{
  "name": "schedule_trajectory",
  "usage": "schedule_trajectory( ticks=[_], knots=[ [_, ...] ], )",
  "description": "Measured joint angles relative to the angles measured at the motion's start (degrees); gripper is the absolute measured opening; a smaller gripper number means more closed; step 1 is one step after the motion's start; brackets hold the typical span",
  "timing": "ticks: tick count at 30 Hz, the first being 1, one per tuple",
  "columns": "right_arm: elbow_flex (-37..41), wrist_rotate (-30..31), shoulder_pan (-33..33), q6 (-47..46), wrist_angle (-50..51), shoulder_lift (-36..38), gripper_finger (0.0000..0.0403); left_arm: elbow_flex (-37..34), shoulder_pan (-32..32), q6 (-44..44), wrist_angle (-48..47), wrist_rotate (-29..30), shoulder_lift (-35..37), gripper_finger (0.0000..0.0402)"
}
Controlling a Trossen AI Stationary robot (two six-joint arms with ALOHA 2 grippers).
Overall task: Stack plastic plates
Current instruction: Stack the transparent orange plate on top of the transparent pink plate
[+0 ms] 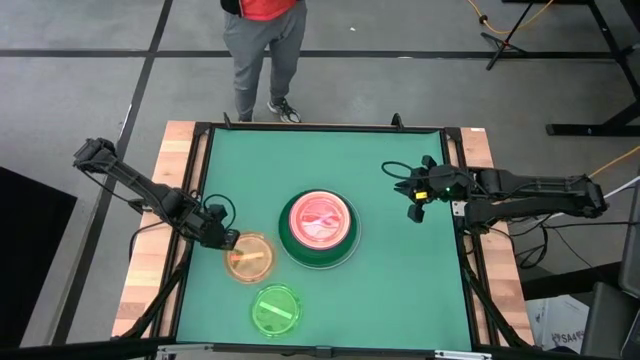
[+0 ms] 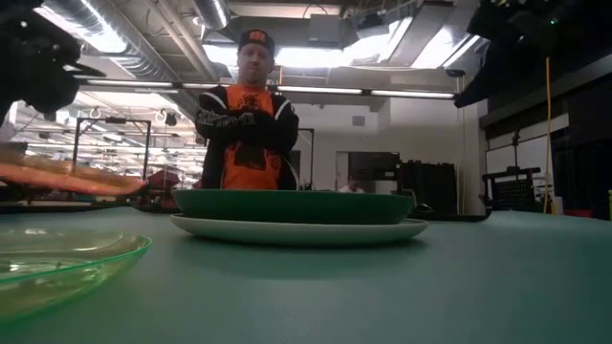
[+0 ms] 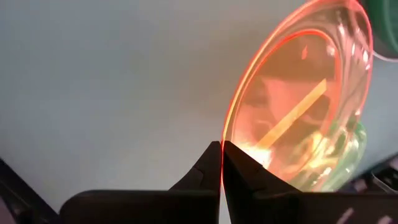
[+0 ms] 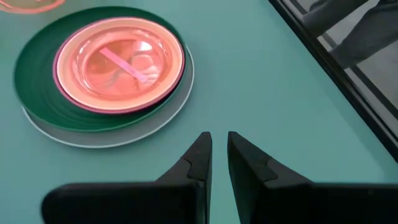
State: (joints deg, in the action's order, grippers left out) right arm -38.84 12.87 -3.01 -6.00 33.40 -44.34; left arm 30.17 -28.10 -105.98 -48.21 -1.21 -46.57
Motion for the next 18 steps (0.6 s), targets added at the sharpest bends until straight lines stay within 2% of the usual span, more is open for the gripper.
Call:
schedule_trajectory(
  ticks=[5, 7, 14, 18],
  knots=[
    [0.2, 0.0, 0.0, 0.4, 0.1, 0.0, 0.004, 0.0, 0.0, 2.4, 7.1, -0.6, 2.0, 0.0],
    [0.2, 0.0, 0.0, 0.6, 0.2, 0.0, 0.004, 0.0, 0.0, 2.7, 12.3, 1.1, 2.0, 0.0],
    [0.2, -0.1, 0.0, 2.2, 0.1, 0.0, 0.004, 0.0, 0.4, 5.0, 28.9, 17.0, 1.2, 0.0],
    [1.0, -2.1, 0.0, 3.5, -1.6, 1.3, 0.004, 0.0, 2.4, 6.9, 34.3, 22.1, -0.3, 0.0]
  ],
)
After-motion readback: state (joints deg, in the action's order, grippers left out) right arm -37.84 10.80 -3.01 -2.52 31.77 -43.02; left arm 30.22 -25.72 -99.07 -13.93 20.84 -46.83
